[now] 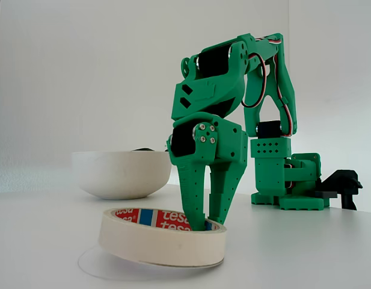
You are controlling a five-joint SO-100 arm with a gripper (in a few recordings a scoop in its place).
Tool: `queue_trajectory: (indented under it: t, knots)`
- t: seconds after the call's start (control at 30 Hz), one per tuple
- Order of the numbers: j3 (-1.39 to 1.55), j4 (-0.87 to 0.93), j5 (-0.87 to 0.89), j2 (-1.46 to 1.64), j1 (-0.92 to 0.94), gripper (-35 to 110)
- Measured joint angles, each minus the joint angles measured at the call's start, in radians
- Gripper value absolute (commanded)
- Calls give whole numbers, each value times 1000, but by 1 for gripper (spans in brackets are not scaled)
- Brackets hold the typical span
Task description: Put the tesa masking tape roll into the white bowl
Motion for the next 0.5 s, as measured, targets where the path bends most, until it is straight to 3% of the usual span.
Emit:
queue_trajectory:
  t: [0.27,0.5]
  knots:
    - [-40,12,-25,-18,3,-8]
    - [-166,160,-78,14,91,-8]
